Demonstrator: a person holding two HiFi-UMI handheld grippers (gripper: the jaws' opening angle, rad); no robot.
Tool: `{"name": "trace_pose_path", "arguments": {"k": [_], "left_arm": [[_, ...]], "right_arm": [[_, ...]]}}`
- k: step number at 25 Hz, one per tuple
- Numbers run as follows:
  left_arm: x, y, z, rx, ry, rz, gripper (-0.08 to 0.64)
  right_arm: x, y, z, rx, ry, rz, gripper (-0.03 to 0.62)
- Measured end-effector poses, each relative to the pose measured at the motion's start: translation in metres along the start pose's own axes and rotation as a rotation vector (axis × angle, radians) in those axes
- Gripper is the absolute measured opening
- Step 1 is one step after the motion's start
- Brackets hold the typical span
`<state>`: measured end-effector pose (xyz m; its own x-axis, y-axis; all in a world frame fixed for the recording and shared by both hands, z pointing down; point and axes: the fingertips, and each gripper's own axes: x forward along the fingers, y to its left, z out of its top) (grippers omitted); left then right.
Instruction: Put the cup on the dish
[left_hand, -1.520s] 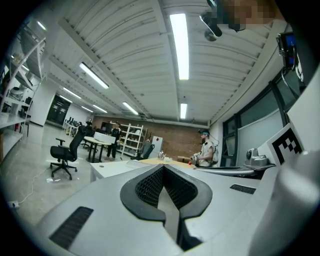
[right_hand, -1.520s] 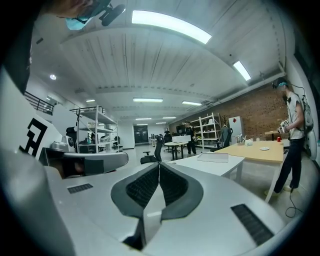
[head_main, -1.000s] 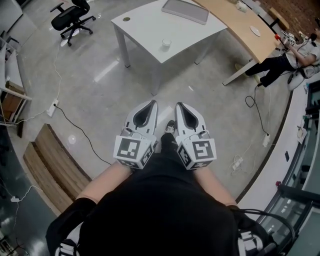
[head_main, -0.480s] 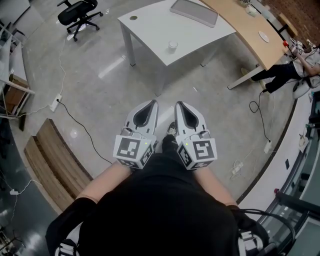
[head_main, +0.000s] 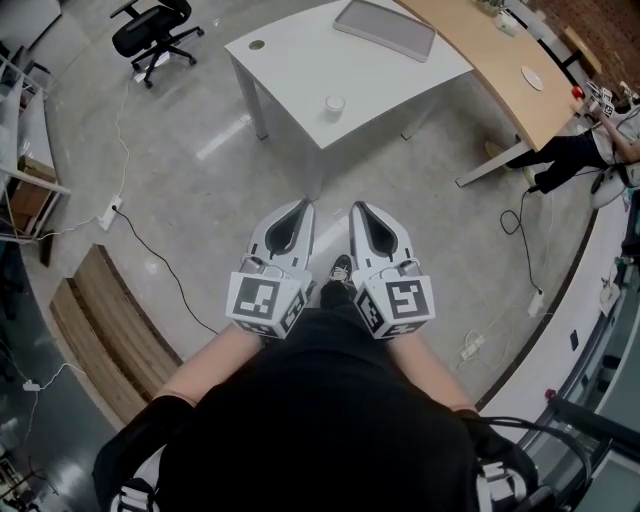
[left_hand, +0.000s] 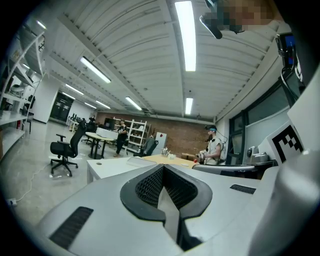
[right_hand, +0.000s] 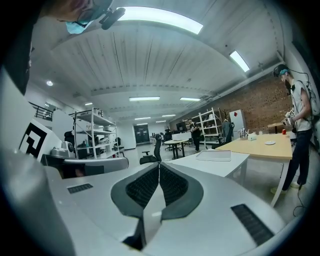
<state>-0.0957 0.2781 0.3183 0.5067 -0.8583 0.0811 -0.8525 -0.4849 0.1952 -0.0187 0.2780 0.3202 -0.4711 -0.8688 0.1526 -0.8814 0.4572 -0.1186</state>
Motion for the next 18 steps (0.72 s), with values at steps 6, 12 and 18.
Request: {"name": "trace_pose_path", "arguments": {"k": [6,12,18], "left_arm": [[0.061,-0.004,-0.008,0.007,0.028,0.010,0.006],[0.117,-0.003,-0.010,0.028,0.064,0.024,0.006],[0.165,-0.009,-0.004,0.036,0.084,0.055,0.006]], "right_arm": [[0.032,-0.053,-0.003,0.021,0.016,0.020,0.014],[0.068,-0.106,0.003,0.056,0.014,0.027,0.014],[0.091,-0.152,0.014,0.079,0.024,0.056,0.014]]}}
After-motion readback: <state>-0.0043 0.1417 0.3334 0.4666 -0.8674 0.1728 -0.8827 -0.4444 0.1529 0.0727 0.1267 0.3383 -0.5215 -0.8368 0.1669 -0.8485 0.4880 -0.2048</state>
